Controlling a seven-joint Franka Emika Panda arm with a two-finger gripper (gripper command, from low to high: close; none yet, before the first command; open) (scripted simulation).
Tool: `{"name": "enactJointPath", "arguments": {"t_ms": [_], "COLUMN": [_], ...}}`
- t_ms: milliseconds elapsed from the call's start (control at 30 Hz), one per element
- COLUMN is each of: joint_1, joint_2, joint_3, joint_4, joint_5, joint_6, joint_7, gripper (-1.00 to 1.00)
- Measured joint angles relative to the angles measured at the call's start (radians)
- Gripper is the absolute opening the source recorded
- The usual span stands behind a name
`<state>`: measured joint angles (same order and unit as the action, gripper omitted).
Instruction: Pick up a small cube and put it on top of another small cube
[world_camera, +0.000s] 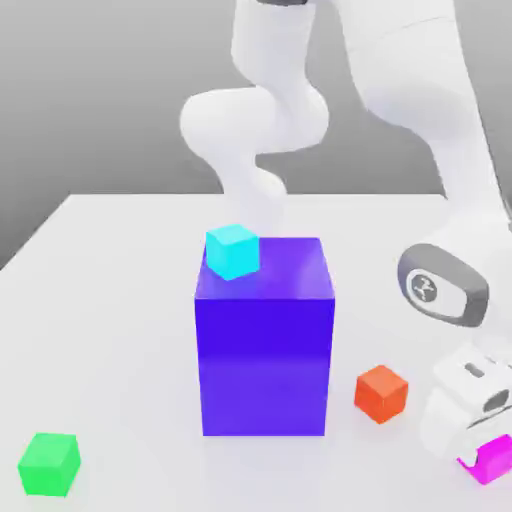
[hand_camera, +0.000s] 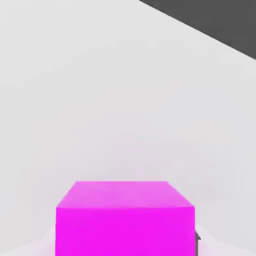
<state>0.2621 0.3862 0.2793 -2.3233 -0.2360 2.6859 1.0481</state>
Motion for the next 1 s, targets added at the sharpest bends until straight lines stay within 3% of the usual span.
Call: {"name": "enactJointPath", "arguments": {"t_ms": [533,667,700,900,1000], "joint_1": [-0.478,-0.594,-0.624,-0.638,-0.641], "joint_2": [-0.175,-0.098,-0.057,-0.037,-0.096], "joint_3": [-0.284,-0.368,-0.377,-0.383,-0.400], "joint_4": [-0.081,-0.057,-0.043,-0.036,-0.035], "joint_5": [0.214,0.288,0.310,0.321,0.309], "joint_6": [-0.076,-0.020,0.007,0.020,-0.040], "joint_7": [0.046,0.046,0.042,0.040,0.054], "gripper": [-1.00,-1.00,1.00,1.00,1.00]}}
